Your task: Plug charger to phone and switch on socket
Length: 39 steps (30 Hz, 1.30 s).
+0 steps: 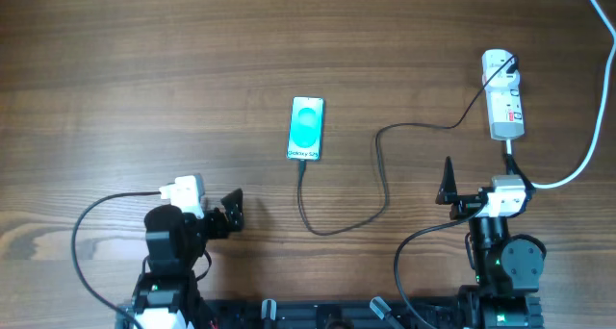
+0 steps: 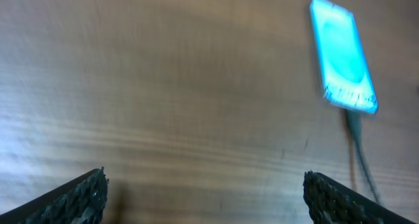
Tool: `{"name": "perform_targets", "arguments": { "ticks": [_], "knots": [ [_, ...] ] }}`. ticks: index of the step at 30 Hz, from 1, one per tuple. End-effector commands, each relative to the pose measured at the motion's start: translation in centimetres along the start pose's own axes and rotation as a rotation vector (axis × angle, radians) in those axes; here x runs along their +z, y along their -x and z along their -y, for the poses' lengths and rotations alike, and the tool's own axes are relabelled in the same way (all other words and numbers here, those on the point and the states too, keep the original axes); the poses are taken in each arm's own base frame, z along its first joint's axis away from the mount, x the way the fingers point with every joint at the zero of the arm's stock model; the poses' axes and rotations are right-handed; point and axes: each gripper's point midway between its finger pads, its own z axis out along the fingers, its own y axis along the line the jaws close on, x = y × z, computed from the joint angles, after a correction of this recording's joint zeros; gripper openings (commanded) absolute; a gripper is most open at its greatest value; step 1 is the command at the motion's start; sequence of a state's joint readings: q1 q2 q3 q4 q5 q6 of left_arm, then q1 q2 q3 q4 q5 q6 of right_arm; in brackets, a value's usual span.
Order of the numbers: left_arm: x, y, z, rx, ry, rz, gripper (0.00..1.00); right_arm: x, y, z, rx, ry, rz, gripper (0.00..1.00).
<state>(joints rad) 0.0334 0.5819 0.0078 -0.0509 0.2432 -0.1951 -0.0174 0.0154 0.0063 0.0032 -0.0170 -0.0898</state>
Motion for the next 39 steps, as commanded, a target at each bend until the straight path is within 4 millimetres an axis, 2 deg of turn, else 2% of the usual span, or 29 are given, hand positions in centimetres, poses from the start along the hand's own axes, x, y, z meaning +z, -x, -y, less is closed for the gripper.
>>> {"name": "perform_targets", "arguments": {
  "ticks": [1,5,10,13,16,39],
  "knots": [
    [-1.3,3.3,0.6,0.047,-0.004,0.160,1.00,-0.1,0.3,0.2,0.013,-0.013,0.013,1.00],
    [-3.3,6.8,1.8,0.128,-0.029,0.342,1.00,-0.1,0.3,0.2,0.013,-0.013,0.013,1.00],
    [-5.7,9.5,3.0,0.336,-0.015,0.509,1.00,-0.1,0.3,0.2,0.013,-0.013,0.013,1.00],
    [-6.5,10.4,2.7,0.375,0.031,0.561,1.00,-0.1,0.3,0.2,0.013,-0.013,0.013,1.00],
    [-6.6,10.5,1.7,0.358,0.084,0.563,1.00,-0.1,0.3,0.2,0.013,-0.013,0.012,1.00],
    [-6.6,10.6,1.7,0.357,0.087,0.567,1.00,-0.1,0.3,0.2,0.013,-0.013,0.013,1.00]
  ]
}}
